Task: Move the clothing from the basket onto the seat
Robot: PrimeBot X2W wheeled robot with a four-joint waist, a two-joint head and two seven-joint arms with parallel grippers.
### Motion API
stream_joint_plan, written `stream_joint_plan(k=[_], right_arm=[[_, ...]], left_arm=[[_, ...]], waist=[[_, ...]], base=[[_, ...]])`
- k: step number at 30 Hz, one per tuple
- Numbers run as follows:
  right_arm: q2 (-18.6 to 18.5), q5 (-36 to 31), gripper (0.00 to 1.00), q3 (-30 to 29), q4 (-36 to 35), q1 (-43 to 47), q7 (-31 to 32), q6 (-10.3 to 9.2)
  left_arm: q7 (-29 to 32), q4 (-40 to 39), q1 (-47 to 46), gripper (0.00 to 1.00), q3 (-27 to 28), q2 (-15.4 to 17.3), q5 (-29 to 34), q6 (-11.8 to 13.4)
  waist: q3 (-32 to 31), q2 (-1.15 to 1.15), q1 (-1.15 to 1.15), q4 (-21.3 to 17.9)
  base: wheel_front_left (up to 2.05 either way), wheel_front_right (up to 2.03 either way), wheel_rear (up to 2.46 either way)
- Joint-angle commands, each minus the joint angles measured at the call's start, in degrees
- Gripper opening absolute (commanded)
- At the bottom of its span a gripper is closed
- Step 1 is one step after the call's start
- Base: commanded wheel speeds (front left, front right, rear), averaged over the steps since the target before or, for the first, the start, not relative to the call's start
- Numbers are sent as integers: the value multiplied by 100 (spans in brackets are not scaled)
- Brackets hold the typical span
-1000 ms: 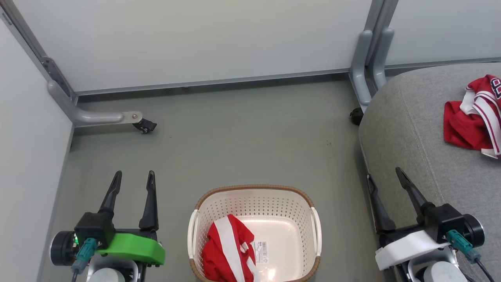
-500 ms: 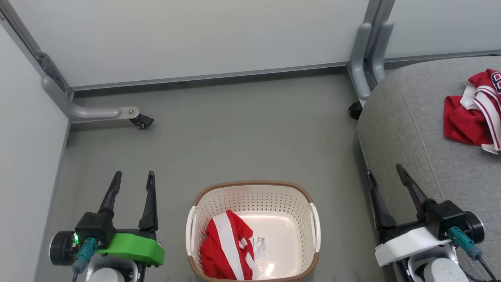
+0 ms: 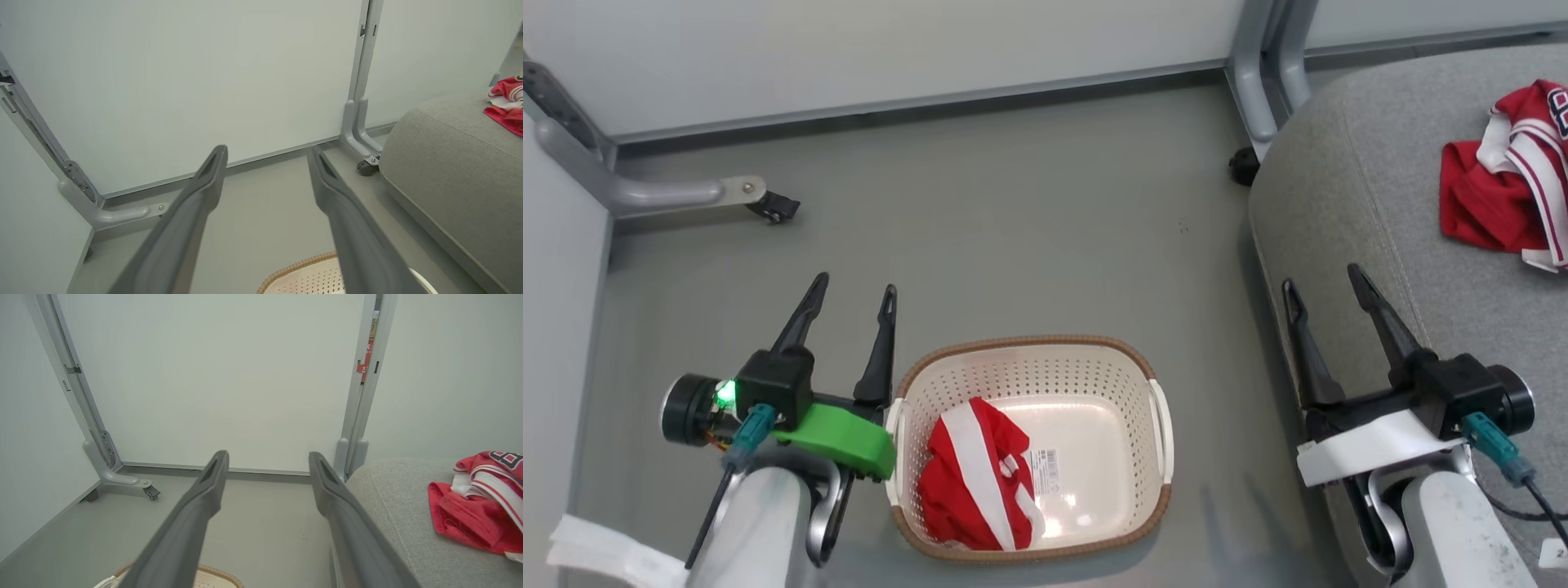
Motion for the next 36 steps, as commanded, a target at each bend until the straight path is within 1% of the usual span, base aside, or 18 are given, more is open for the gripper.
stream_joint_plan(k=[1, 10, 16, 24, 36], right_arm=[[-14, -26, 100, 8, -50, -137, -14, -6], [-13, 62, 100, 78, -315, -886, -13, -6], [-11, 107, 100, 145, -464, -1319, -13, -6], [-11, 152, 100, 310, -564, -1745, -14, -6], [-11, 185, 100, 477, -703, -2099, -14, -6]], left_arm=[[3, 90, -223, 100, -132, 108, -5, -25], [3, 983, -1330, 100, -1164, 609, -152, -22], [3, 1592, -1917, 100, -1763, 863, -193, -22], [3, 2504, -2527, 100, -2684, 1081, -197, -22], [12, 3769, -3352, 100, -3921, 1178, -305, -22]], waist=[[445, 0, 0, -309], [1546, 0, 0, -790], [2223, 0, 0, -1000], [2895, 0, 0, -1193], [3663, 0, 0, -1443]], base=[[0, 0, 0], [0, 0, 0], [0, 0, 0], [0, 0, 0], [0, 0, 0]])
